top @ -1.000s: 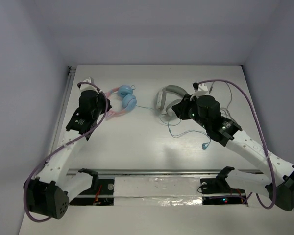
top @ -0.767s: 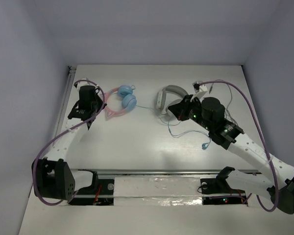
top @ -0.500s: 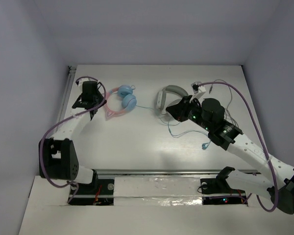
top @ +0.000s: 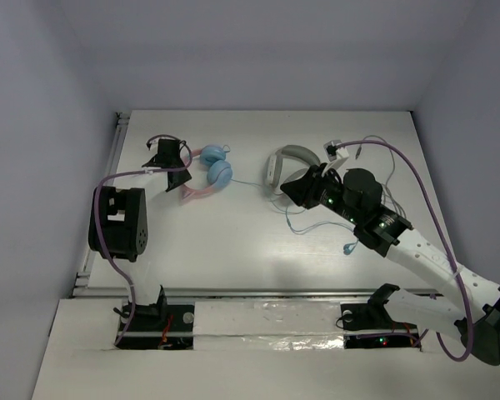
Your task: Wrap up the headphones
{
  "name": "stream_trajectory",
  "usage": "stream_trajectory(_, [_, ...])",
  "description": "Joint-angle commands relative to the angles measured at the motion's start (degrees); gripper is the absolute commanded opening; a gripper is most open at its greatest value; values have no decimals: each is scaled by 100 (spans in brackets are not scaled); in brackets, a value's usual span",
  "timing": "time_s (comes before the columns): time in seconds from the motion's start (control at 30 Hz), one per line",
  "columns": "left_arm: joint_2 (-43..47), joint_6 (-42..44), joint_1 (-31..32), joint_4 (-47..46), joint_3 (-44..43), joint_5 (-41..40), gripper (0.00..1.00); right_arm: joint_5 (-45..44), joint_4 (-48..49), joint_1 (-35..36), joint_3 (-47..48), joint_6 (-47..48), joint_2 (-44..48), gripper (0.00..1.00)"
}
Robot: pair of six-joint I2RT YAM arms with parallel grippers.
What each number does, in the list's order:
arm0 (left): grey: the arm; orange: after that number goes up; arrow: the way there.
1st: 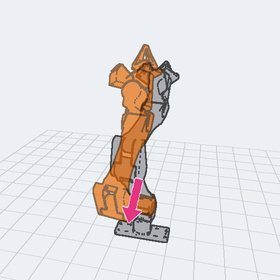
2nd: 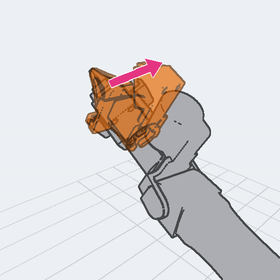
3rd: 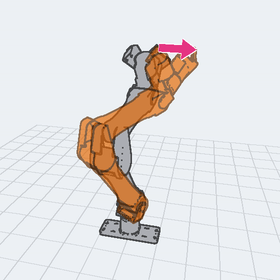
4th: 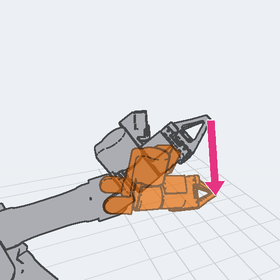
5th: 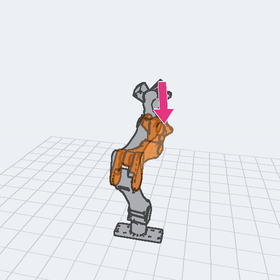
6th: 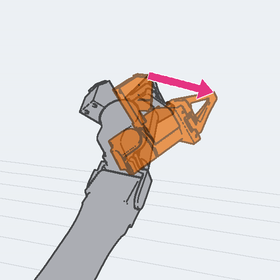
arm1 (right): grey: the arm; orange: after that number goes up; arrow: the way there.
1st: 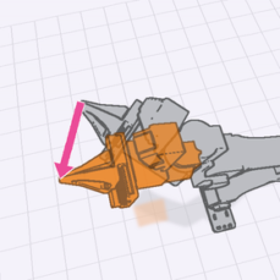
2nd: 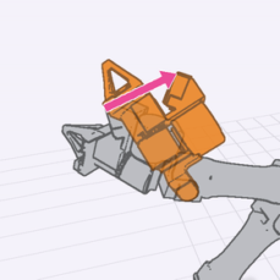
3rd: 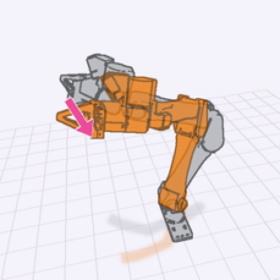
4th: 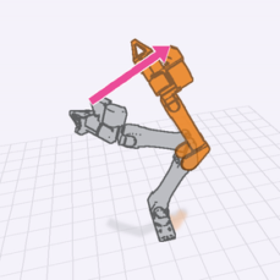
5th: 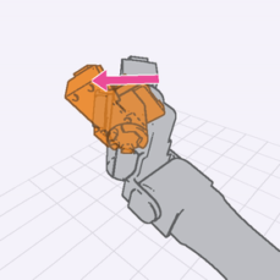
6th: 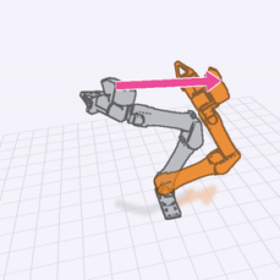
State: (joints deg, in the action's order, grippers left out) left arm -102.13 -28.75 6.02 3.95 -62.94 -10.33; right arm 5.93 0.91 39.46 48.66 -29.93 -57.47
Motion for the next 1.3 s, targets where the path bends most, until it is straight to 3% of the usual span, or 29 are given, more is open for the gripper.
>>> stream_trajectory(0.0, [-44, 80, -5, -245, -201, -75, 40, 127, 349, 35, -15, 84, -9, 29])
stream_trajectory(0.43, [-931, 230, -5, -219, -623, -180, 37, 22, 314, 35, -6, 102, -45, 29])
stream_trajectory(0.47, [-967, 238, -5, -227, -623, -137, 27, 4, 305, 35, 3, 102, -53, 29])
stream_trajectory(0.53, [-1054, 308, 48, -193, -667, -40, 16, -48, 287, 35, 3, 93, -45, 29])
stream_trajectory(0.57, [-1081, 352, 48, -158, -693, 4, 5, -75, 270, 35, 20, 102, -45, 29])
stream_trajectory(0.63, [-1038, 414, 101, 18, -764, 13, 0, -162, 270, 35, 3, 102, -18, 29])
stream_trajectory(0.73, [-697, 511, 162, 159, -799, 311, 0, -215, 261, 35, 3, 110, -36, 28])
stream_trajectory(0.77, [-573, 572, 162, 237, -834, 434, 0, -215, 252, 35, 3, 110, -53, 24])
stream_trajectory(0.8, [-441, 607, 162, 430, -947, 670, 0, -207, 243, 35, 20, 128, -106, 13])
stream_trajectory(0.9, [200, 870, 162, 947, -1176, 1005, 0, -76, 199, 35, 108, 216, -185, 0])
stream_trajectory(1.07, [1396, 1117, 162, 1539, -1397, 1436, 0, 276, 270, 35, 196, 365, -291, 0])
stream_trajectory(1.17, [1923, 1074, 162, 1644, -1327, 1954, 0, 242, 296, 35, 310, 462, -326, 17])
stream_trajectory(1.2, [2020, 1056, 162, 1653, -1326, 2060, 0, 189, 296, 35, 354, 523, -335, 32])
stream_trajectory(1.27, [2258, 1030, 162, 1715, -1396, 2262, 0, 171, 384, 35, 433, 611, -387, 45])
